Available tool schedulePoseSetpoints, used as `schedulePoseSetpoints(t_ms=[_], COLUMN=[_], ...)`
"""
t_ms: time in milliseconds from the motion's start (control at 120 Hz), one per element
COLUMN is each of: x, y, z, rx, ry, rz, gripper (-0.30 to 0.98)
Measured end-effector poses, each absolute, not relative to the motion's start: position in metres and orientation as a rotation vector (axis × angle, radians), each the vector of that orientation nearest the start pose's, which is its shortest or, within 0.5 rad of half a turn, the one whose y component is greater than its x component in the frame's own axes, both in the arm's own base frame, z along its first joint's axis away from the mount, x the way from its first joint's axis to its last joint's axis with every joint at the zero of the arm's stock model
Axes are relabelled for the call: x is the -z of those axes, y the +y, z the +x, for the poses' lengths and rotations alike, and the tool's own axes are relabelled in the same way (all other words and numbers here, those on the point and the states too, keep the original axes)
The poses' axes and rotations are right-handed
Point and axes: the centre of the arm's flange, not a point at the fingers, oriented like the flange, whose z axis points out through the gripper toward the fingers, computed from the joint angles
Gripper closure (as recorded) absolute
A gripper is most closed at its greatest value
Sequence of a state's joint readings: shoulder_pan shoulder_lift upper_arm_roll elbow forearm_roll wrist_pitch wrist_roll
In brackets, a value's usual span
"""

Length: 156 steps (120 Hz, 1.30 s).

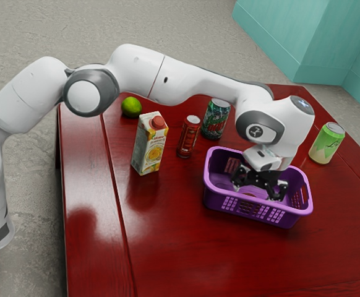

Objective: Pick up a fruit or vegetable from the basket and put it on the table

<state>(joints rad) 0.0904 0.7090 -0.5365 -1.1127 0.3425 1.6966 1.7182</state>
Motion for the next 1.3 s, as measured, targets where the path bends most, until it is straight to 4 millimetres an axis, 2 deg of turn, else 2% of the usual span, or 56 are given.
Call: schedulePoseSetpoints(t_ms=[192, 367, 617, 683, 825, 917, 1042, 1108, 1150, 1300], x=[-0.423, -0.410, -0.404, -0.405, -0.409, -0.410, -0.416, -0.423, -0.426, -0.428], y=[-0.182, -0.174, -0.172, -0.170, -0.170, -0.171, -0.175, -0.182, -0.185, -0.185], z=[0.711, 0.715, 0.718, 0.720, 0.723, 0.724, 0.723, 0.721, 0.720, 0.719], rx=[-0.041, -0.056, -0.041, -0.024, 0.004, 0.019, 0.043, 0.072, 0.084, 0.089], ry=[2.778, 2.770, 2.765, 2.745, 2.702, 2.685, 2.668, 2.672, 2.673, 2.665], rz=[-1.551, -1.564, -1.560, -1.576, -1.611, -1.629, -1.643, -1.639, -1.641, -1.668], gripper=[0.00, 0.00, 0.00, 0.07, 0.37, 0.48, 0.52, 0.49, 0.52, 0.49])
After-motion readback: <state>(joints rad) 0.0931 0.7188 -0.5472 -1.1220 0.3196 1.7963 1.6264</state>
